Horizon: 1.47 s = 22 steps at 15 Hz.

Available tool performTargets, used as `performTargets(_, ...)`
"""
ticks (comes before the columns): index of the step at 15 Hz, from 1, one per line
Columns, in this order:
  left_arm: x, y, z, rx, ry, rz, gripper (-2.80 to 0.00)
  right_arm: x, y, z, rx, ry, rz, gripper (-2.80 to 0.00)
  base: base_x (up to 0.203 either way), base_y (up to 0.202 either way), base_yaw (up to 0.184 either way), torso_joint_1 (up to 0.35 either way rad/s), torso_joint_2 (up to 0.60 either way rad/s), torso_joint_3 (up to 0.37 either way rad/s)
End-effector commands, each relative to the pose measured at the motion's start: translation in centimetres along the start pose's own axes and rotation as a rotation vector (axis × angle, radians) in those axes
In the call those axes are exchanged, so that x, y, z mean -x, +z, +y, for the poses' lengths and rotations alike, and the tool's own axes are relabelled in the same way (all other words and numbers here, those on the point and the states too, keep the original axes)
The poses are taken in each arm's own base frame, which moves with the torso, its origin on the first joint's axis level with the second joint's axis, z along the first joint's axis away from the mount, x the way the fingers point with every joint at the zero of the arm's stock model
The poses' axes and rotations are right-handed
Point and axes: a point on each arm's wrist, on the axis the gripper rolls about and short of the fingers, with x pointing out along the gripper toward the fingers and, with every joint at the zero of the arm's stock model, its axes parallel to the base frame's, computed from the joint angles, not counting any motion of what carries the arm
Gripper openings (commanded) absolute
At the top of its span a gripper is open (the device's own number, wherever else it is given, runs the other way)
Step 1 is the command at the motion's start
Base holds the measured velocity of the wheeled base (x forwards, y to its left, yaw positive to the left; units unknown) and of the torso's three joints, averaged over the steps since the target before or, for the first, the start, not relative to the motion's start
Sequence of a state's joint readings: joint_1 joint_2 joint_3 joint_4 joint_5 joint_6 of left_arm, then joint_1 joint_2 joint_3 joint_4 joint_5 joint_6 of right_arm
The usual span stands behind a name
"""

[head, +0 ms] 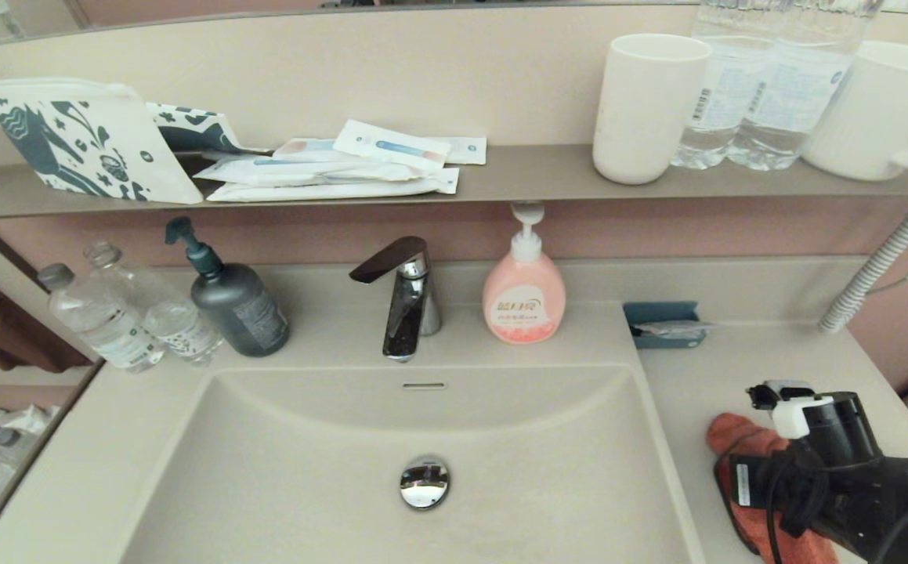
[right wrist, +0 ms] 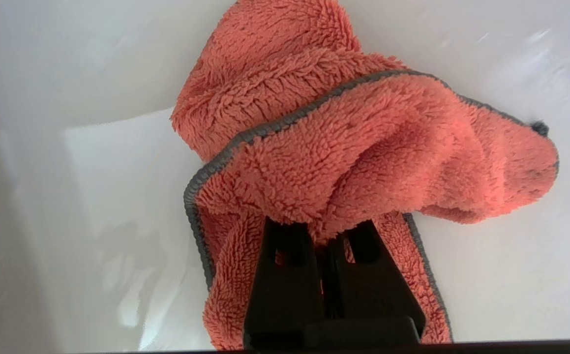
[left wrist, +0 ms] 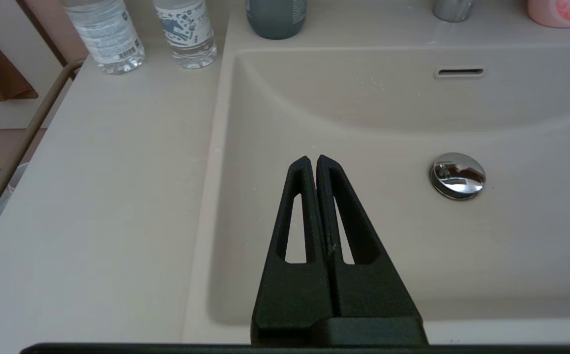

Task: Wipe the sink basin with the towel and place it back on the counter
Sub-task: Wipe the sink

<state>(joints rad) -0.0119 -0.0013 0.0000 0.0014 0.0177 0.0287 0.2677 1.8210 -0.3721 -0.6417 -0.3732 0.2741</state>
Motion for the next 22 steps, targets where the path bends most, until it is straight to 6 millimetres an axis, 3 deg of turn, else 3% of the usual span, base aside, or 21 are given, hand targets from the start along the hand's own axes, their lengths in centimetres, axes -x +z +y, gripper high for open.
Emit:
performTargets(1, 0.0, 0.0, 0.0, 0.0, 0.0, 0.001, -2.8, -0.1, 1.6, -1.2, -0.042, -0.032, -0.054, -2.8, 0.0, 0.0, 0.0, 0.0, 0.0, 0.0)
performTargets(4, 0.0, 0.0, 0.0, 0.0, 0.0, 0.001, -2.8, -0.5, 2.2, -3.2, -0.041, -0.083, -0.057, -2.8, 0.0, 0.0, 0.0, 0.0, 0.0, 0.0)
performTargets(7, 0.0, 0.0, 0.0, 0.0, 0.0, 0.001, -2.8, -0.8, 3.2, -6.6, -0.066, -0.125, -0.07, -2.8, 0.0, 0.0, 0.0, 0.0, 0.0, 0.0)
performTargets(11, 0.0, 0.0, 0.0, 0.0, 0.0, 0.001, -2.8, -0.6, 3.1, -9.4, -0.049, -0.162, -0.052, -2.8, 0.0, 0.0, 0.0, 0.0, 0.0, 0.0)
performTargets(17, 0.0, 0.0, 0.0, 0.0, 0.0, 0.001, -2.8, 1.8, -0.6, -10.3, 0.029, -0.169, 0.034, -2.8, 0.0, 0.0, 0.0, 0.0, 0.0, 0.0)
performTargets(22, 0.0, 0.0, 0.0, 0.0, 0.0, 0.001, -2.8, 4.8, -5.0, -10.1, 0.107, -0.143, 0.116, -2.8, 0.0, 0.0, 0.0, 0.0, 0.0, 0.0)
